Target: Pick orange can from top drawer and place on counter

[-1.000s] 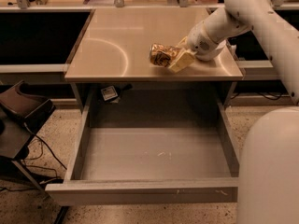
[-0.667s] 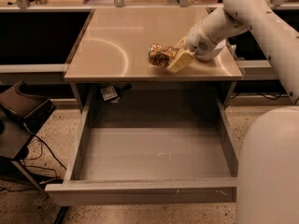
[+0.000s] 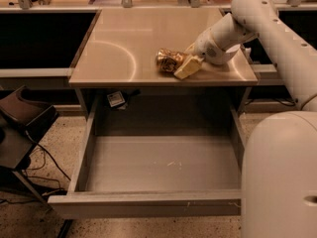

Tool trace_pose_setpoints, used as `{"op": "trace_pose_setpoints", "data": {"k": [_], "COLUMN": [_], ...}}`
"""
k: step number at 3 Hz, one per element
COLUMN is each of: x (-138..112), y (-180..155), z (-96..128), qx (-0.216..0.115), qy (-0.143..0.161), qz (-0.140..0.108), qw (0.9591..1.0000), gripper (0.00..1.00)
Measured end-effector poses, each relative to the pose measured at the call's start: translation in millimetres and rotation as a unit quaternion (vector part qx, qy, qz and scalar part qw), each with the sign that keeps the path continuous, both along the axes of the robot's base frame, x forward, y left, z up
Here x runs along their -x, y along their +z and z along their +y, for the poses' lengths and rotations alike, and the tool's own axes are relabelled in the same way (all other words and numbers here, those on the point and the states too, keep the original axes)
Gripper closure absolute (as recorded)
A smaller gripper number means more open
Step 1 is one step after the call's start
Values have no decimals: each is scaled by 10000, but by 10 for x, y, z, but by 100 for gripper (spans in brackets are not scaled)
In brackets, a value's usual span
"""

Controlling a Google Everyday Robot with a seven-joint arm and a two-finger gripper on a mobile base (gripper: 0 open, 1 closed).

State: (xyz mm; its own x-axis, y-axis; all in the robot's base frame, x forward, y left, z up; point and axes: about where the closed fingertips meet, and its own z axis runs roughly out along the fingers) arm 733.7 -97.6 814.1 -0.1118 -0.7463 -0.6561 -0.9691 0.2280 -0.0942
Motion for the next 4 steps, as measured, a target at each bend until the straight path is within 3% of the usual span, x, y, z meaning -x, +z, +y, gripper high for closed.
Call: {"op": "trace_pose_setpoints", "data": {"k": [1,4], "x": [0,0], "y": [21,20], "z": [0,1], "qx": [0,0], "qy": [0,1], "qz": [0,1], "qw": [10000,10000], "gripper": [81,11]}}
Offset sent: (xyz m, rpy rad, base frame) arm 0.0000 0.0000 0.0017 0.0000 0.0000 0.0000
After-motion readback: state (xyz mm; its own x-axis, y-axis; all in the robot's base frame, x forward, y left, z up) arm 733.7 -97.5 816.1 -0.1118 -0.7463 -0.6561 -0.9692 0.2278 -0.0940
